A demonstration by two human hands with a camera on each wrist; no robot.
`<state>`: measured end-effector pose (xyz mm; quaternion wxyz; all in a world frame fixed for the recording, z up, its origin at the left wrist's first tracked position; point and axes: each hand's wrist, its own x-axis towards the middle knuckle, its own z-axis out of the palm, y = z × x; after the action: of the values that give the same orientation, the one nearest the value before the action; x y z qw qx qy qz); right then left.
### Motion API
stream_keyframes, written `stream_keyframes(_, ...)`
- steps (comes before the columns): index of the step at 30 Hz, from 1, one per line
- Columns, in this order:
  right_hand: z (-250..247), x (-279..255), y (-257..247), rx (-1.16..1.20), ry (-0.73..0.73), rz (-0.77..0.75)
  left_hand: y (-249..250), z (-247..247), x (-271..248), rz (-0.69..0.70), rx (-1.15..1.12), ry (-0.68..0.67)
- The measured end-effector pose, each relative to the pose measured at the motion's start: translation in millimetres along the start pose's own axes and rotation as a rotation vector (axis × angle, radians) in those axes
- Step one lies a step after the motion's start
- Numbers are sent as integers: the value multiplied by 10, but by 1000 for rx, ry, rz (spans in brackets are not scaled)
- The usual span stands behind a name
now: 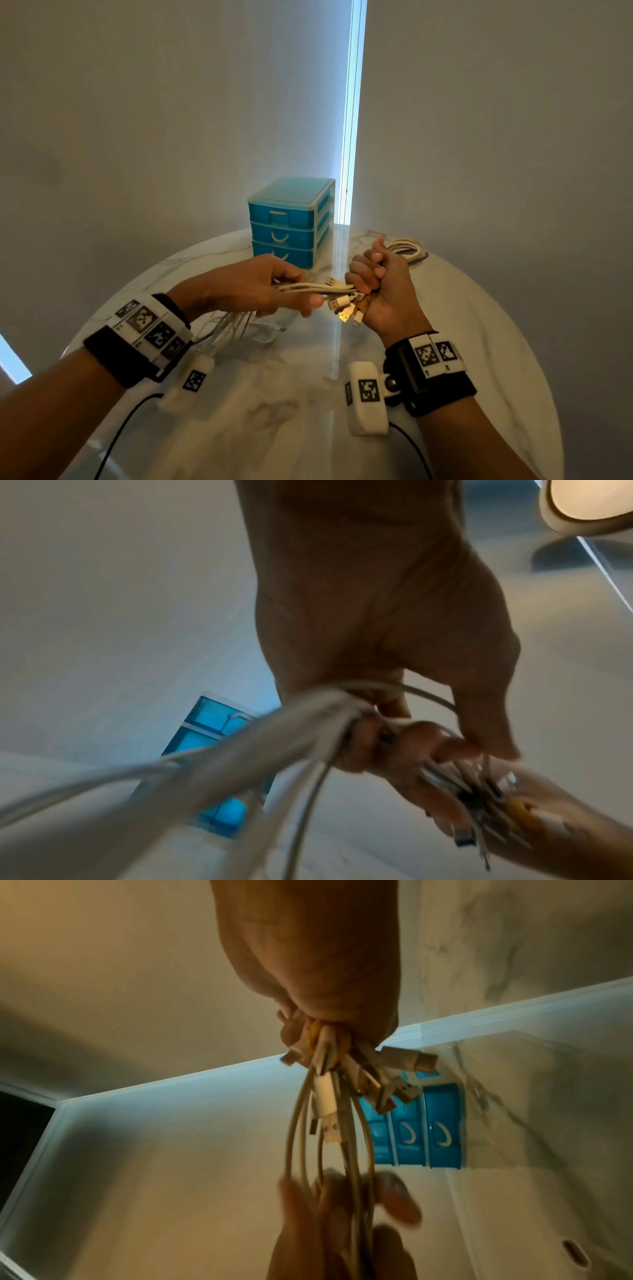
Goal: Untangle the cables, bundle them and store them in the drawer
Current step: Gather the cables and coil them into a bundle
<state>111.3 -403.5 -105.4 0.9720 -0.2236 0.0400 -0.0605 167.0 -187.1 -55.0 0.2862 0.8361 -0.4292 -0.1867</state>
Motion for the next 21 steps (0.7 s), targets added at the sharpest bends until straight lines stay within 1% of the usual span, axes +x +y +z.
stream_keyframes(1, -5, -2, -32, -14, -6, -6, 9, -24, -19, -27, -48, -57)
stream_keyframes(2, -10, -3, -68, -37, -6, -20, -8, -56, -29, -41, -90, -85)
stream_keyframes(4, 4, -19, -132, -133, 22, -74, -91, -141, -49, -74, -187, -77)
stream_keyframes(5, 23, -34, -139, -223, 55, -114, -139, -186, -61, -97, -227, -67)
stream_keyframes(7, 65, -66, -98, -505, 141, -223, -222, -245, -73, -121, -250, -101)
stream_keyframes(9, 95, -85, -17, -786, 178, -308, -206, -243, -58, -108, -88, -122)
stream_keyframes(10, 101, -88, 26, -881, 176, -319, -188, -238, -40, -96, 21, -92)
stream_keyframes(12, 128, -111, 93, -1031, 180, -322, -132, -220, 35, -89, 188, 39)
stream_keyframes(14, 153, -120, 148, -1223, 195, -374, -88, -193, 121, -44, 376, 221)
stream_keyframes(15, 172, -121, 173, -1286, 175, -400, -73, -182, 161, -19, 476, 314)
stream_keyframes(16, 197, -120, 205, -1302, 143, -394, -58, -179, 197, 7, 545, 399)
stream_keyframes(17, 219, -115, 233, -1273, 98, -340, -42, -181, 234, 51, 579, 468)
stream_keyframes(18, 232, -121, 253, -1204, 39, -246, -11, -185, 266, 112, 586, 511)
stream_keyframes(19, 242, -135, 258, -1122, -28, -135, 46, -193, 293, 178, 571, 530)
stream_keyframes(21, 215, -136, 265, -1040, -131, 37, 234, -201, 330, 280, 506, 512)
